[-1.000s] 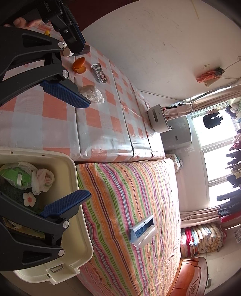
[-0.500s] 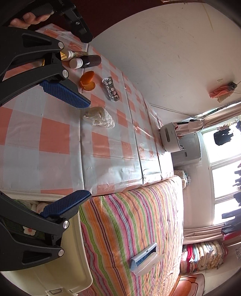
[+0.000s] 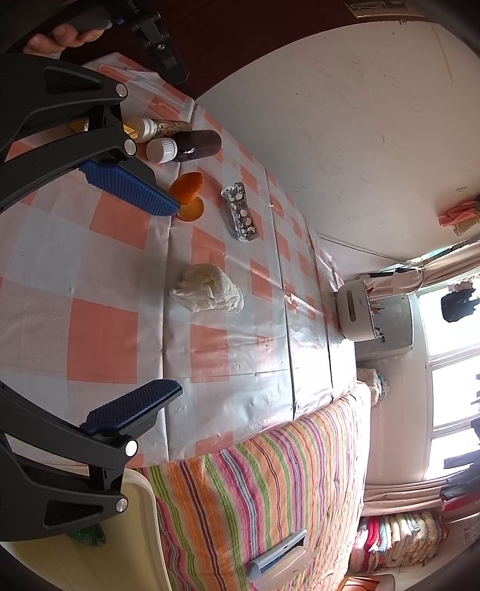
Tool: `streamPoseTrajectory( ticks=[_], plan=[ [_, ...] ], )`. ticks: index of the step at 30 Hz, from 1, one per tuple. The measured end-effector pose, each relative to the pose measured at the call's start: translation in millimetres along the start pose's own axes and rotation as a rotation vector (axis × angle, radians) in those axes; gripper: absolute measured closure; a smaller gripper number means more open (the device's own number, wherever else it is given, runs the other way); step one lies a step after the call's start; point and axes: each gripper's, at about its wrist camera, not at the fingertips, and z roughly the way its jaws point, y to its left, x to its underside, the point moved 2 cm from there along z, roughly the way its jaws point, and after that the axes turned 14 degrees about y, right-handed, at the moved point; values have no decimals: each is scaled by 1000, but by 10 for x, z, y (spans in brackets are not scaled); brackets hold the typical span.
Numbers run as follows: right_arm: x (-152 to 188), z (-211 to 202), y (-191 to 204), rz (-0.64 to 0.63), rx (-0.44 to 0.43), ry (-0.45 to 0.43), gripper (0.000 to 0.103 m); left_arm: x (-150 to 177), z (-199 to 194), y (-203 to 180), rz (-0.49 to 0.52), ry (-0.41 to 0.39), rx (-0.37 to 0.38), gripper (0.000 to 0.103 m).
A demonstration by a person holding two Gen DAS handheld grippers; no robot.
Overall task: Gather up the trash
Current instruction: 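Move both grippers back toward the tissue and bottles on the table, then grasp the crumpled white tissue with the right gripper and lift it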
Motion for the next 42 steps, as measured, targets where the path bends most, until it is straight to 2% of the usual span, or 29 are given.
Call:
streamPoseTrajectory(
  ticks=[10, 17, 22, 29, 42],
  plan=[
    [-27, 184, 205, -31, 1, 37, 14, 51, 2, 247, -42, 25, -13, 24],
    [-216, 422, 276, -51, 31, 74, 14, 46, 97, 395, -86, 60, 0, 24],
    [-387, 623, 308, -85, 57, 118, 14, 6, 160, 405, -93, 77, -4, 24],
    [-562, 898, 203, -68, 85, 188, 14, -82, 277, 441, -113, 103, -17, 24],
    [-730, 1246, 199, -114, 113, 296, 14, -268, 529, 391, -113, 149, -49, 24]
  ],
)
